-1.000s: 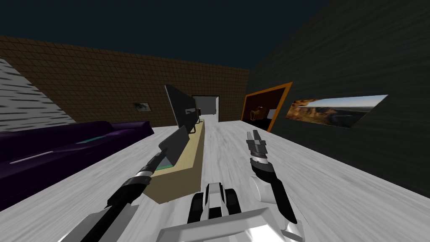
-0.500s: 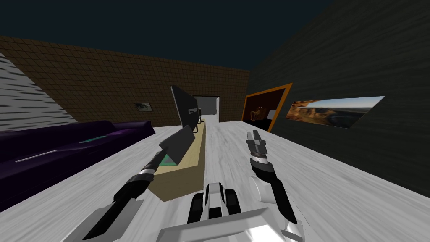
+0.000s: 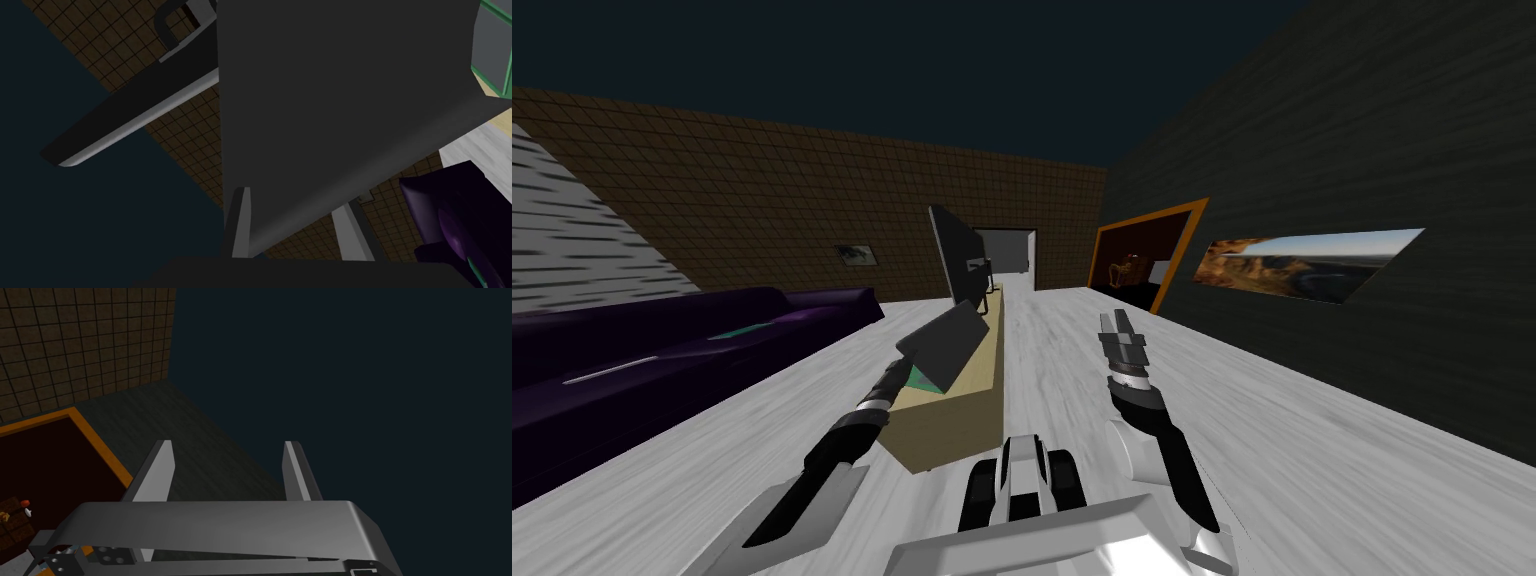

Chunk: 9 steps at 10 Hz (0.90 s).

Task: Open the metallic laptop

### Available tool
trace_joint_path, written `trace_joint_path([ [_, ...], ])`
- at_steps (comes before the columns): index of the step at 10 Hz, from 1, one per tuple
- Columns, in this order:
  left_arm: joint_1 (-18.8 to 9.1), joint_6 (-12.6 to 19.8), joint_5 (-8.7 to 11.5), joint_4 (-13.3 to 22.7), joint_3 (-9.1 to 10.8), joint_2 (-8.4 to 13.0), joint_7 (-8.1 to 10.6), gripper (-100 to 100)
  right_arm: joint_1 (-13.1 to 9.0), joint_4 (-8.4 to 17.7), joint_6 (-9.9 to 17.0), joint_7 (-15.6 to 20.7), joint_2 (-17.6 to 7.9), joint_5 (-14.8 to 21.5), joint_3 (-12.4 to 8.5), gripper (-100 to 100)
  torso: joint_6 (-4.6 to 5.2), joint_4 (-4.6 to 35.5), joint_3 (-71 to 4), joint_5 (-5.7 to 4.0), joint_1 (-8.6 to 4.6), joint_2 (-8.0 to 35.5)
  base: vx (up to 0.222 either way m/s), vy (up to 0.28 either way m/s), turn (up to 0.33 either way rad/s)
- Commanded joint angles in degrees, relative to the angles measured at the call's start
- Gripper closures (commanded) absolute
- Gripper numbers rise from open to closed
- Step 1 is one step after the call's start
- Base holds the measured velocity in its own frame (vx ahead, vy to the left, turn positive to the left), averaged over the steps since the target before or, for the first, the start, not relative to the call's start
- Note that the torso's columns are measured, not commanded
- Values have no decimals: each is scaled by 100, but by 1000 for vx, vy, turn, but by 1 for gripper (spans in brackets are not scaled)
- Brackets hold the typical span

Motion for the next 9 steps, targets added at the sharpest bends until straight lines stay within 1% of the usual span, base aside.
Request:
trace_joint_path([
  [1,-157,10,240,224,-70,-171,233,100,0,0,0,0,0,0,0,0,-4,2,0,-4,-6,3,-34,99,-1],
  [4,-349,-33,490,506,-153,-365,456,100,0,0,0,0,0,0,0,0,2,8,6,-16,-27,14,-32,88,6],
  [5,-302,-21,427,449,-134,-322,389,100,0,0,0,0,0,0,0,0,7,10,5,-20,-35,14,-13,42,-8],
  [6,-424,-193,601,763,-218,-515,546,100,1,0,0,0,0,0,0,0,2,17,6,-36,-62,22,-24,77,21],
  [9,-607,-459,852,1216,-331,-789,762,100,0,0,0,0,0,0,0,0,5,12,12,-17,-27,24,-28,126,-3],
])
